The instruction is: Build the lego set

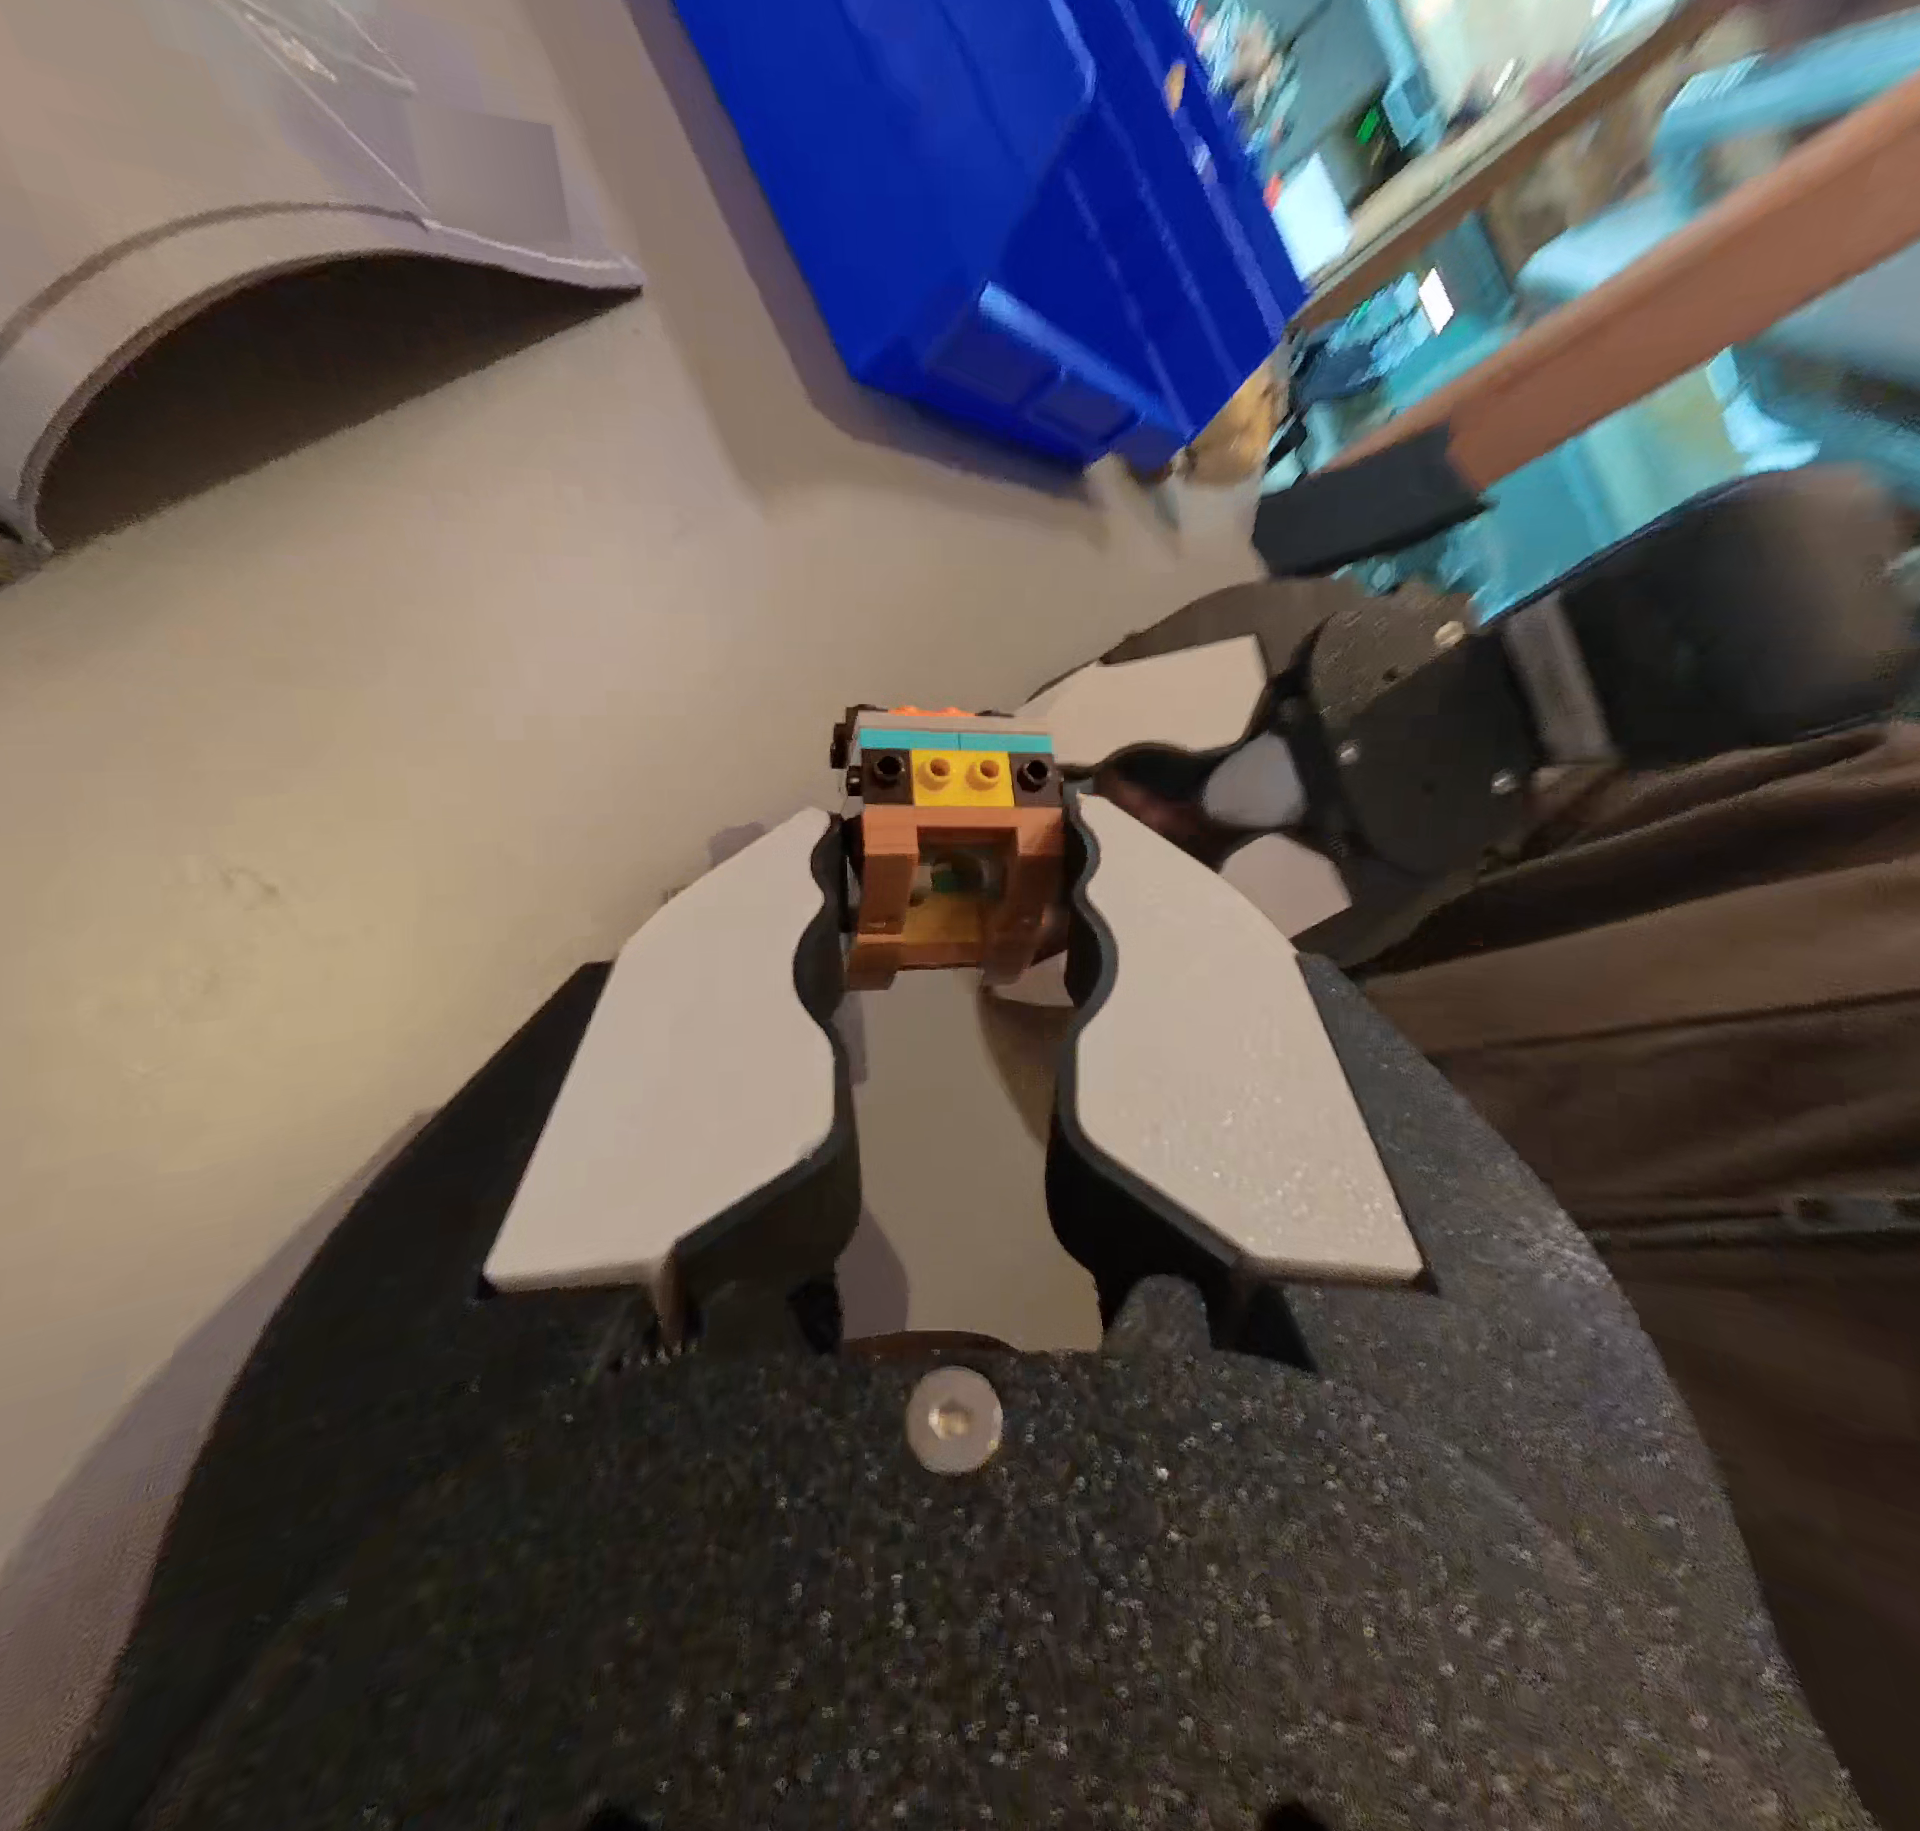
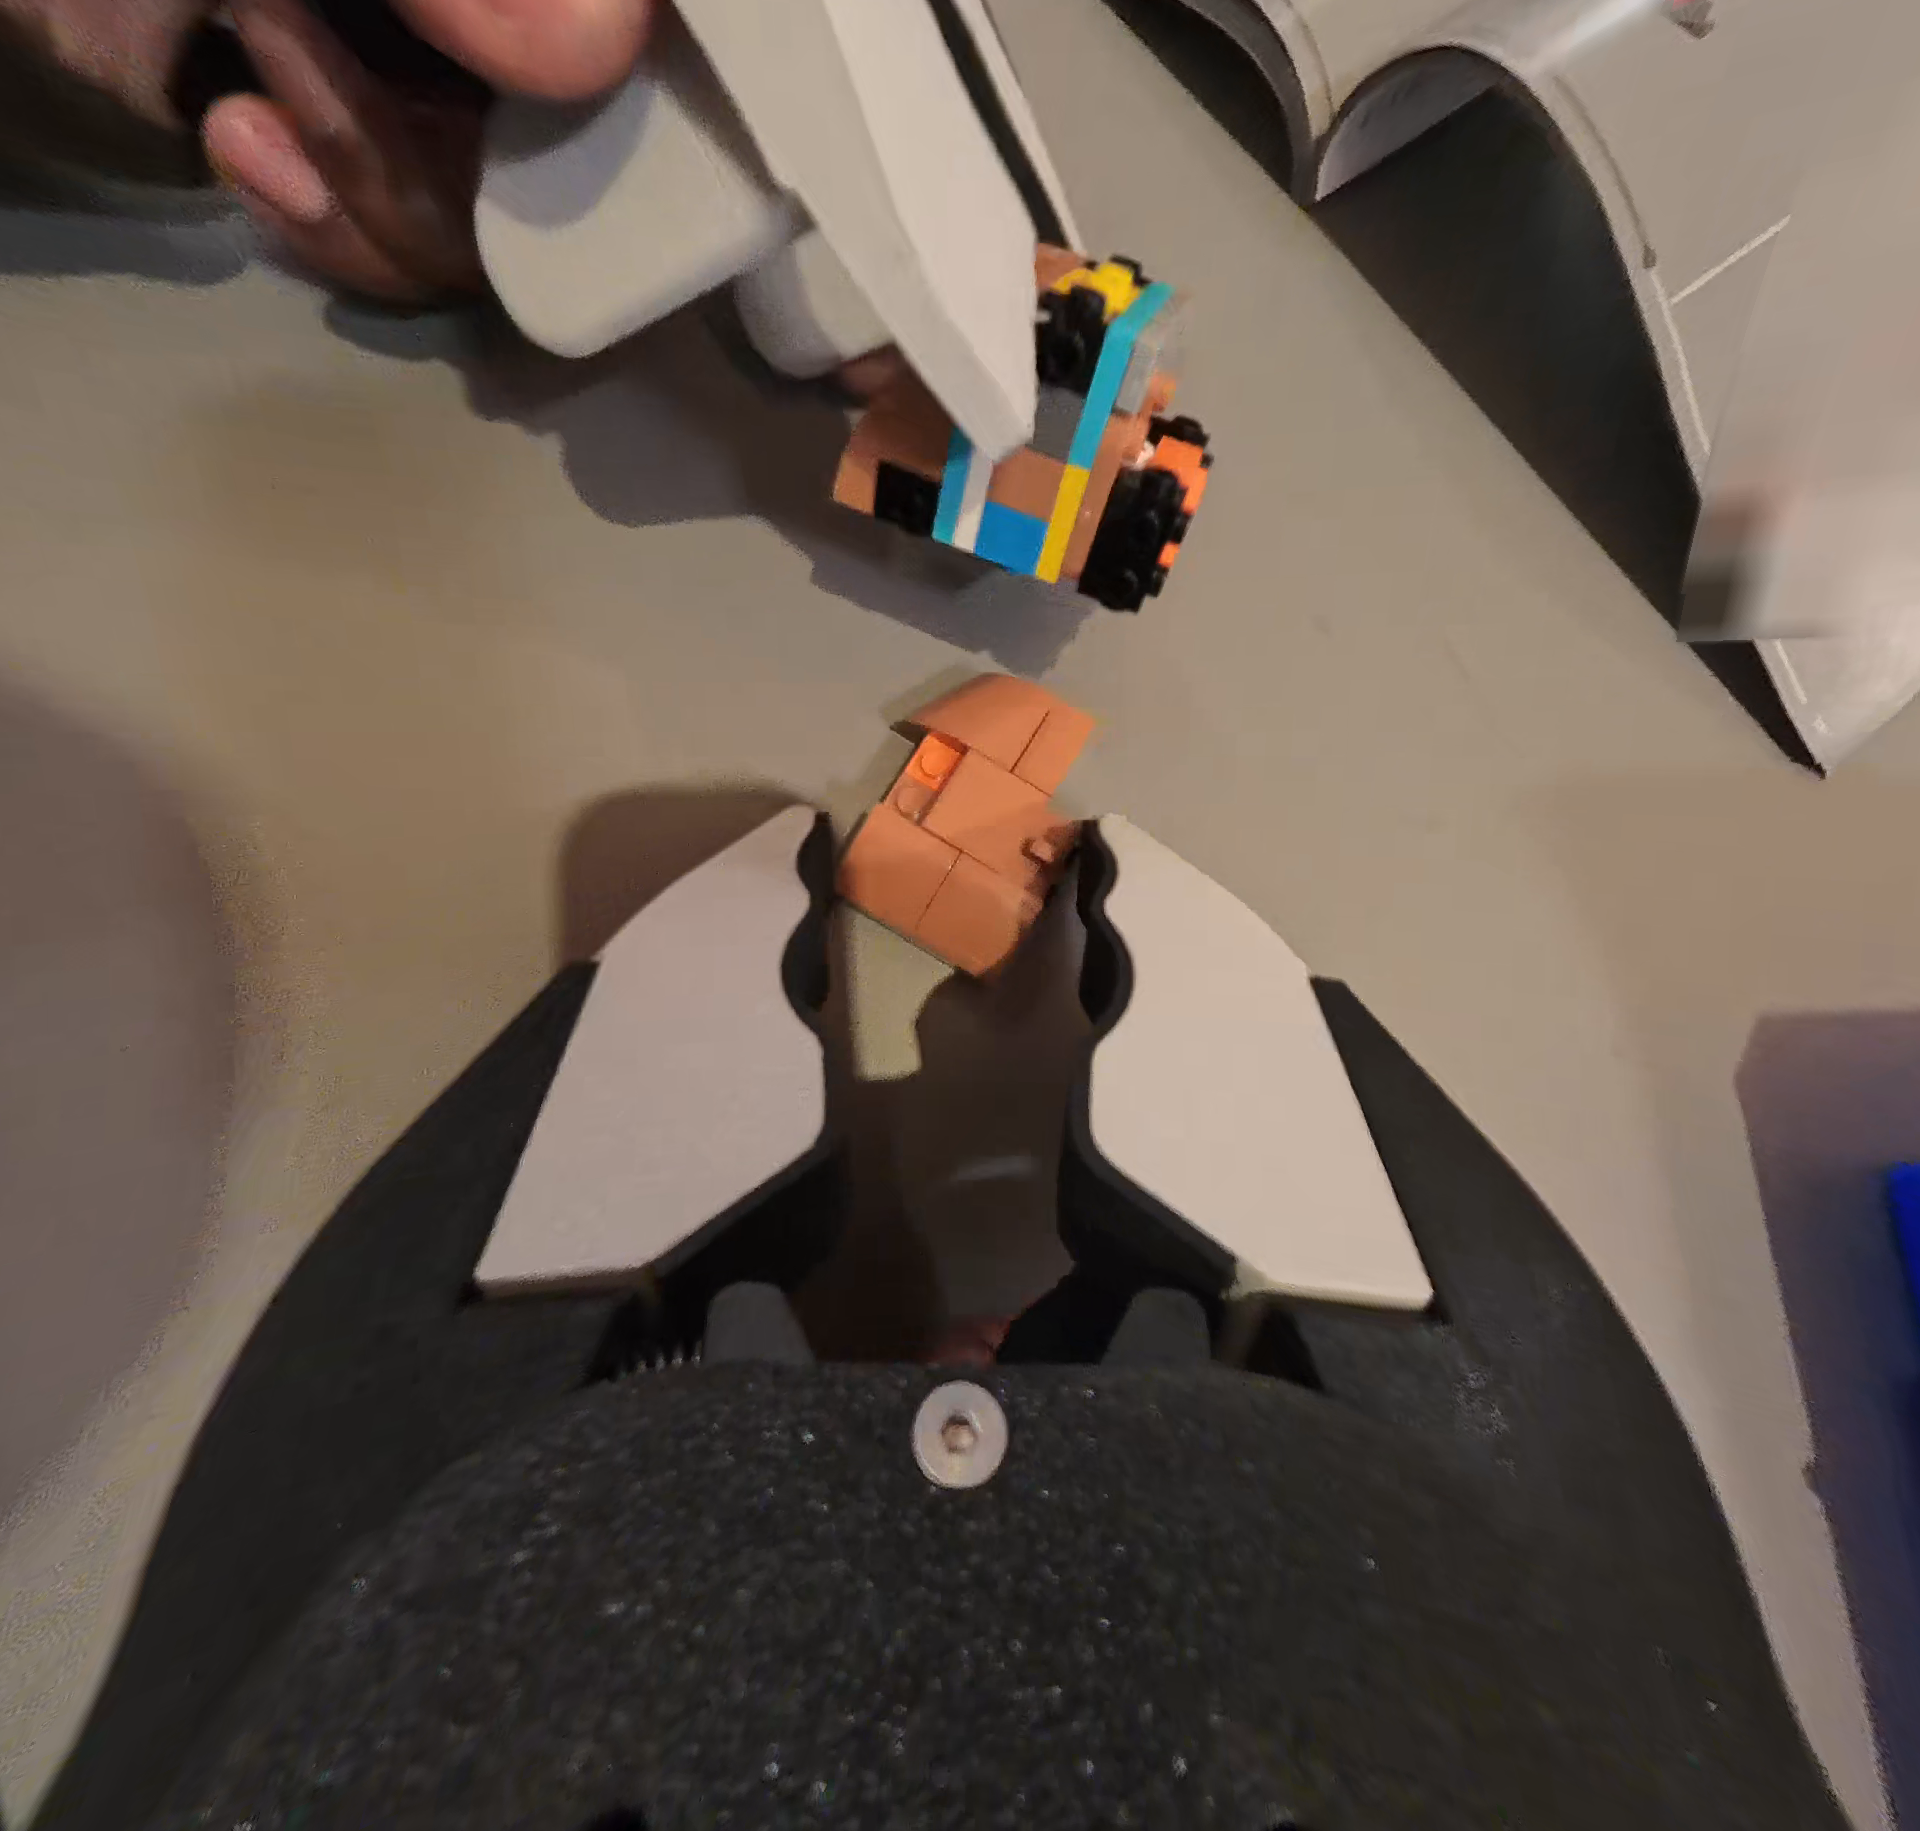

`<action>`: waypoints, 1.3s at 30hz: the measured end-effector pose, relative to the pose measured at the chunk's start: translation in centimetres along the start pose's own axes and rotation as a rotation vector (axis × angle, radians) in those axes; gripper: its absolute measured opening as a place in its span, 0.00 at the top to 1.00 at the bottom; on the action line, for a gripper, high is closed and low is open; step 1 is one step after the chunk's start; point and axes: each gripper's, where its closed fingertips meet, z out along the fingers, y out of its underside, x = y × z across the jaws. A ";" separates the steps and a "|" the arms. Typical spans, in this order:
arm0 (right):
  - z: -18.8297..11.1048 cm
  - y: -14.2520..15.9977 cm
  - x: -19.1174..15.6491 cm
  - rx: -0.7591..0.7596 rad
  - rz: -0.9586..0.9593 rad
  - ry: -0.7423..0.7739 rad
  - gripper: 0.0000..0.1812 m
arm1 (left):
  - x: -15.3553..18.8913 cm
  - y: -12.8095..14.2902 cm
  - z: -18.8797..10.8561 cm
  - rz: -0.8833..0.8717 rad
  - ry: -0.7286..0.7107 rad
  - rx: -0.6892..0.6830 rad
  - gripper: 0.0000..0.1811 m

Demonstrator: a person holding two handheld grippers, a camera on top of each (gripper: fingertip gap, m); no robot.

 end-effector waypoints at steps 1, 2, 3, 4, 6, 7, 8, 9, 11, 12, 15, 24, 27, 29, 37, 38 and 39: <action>0.0 0.0 0.0 0.000 -0.010 -0.003 0.75 | 0.4 -0.4 -0.3 -0.033 0.026 0.055 0.78; 0.0 0.0 0.1 -0.001 -0.006 -0.009 0.75 | 0.7 -0.8 -0.7 -0.069 0.049 0.108 0.78; 0.0 0.1 0.2 0.003 -0.002 -0.017 0.75 | 1.0 -1.1 -0.9 -0.107 0.072 0.154 0.78; -0.1 0.1 0.2 0.009 0.001 -0.027 0.75 | 1.3 -1.3 -1.2 -0.145 0.096 0.199 0.78; -0.3 0.0 0.3 0.028 0.025 -0.063 0.75 | 1.8 -1.9 -1.7 -0.225 0.151 0.299 0.78; -0.7 -0.5 0.1 0.061 0.033 -0.097 0.76 | 2.1 -2.1 -1.8 -0.274 0.185 0.345 0.78; -1.1 -1.1 0.1 0.107 0.043 -0.122 0.76 | 2.3 -2.3 -2.0 -0.329 0.224 0.390 0.78; -1.8 -1.8 0.3 0.156 0.052 -0.132 0.77 | 2.4 -2.4 -2.1 -0.384 0.256 0.428 0.78; -3.7 -3.8 0.9 0.291 0.039 -0.129 0.77 | 2.5 -2.3 -2.1 -0.464 0.293 0.479 0.78; -4.7 -4.9 1.2 0.355 0.034 -0.122 0.77 | 2.6 -2.1 -1.9 -0.484 0.295 0.493 0.78; -6.5 -6.5 1.8 0.446 0.024 -0.130 0.77 | 2.8 -1.8 -1.6 -0.474 0.265 0.501 0.78; -7.4 -9.1 1.2 0.596 0.009 -0.199 0.77 | 4.6 -1.5 -0.5 -0.500 0.377 0.497 0.78; -7.1 -8.8 1.1 0.590 0.030 -0.218 0.78 | 4.8 -1.6 -0.6 -0.518 0.409 0.510 0.78; -7.0 -8.7 1.1 0.592 0.042 -0.221 0.78 | 4.9 -1.7 -0.7 -0.526 0.423 0.521 0.78; -6.3 -8.2 1.5 0.565 -0.016 -0.152 0.79 | 4.8 -1.5 -0.6 -0.537 0.425 0.508 0.77; -6.2 -8.0 1.5 0.553 -0.036 -0.138 0.80 | 4.9 -1.5 -0.5 -0.534 0.423 0.502 0.76; -6.1 -7.9 1.6 0.541 -0.057 -0.125 0.80 | 4.9 -1.4 -0.4 -0.530 0.419 0.495 0.75</action>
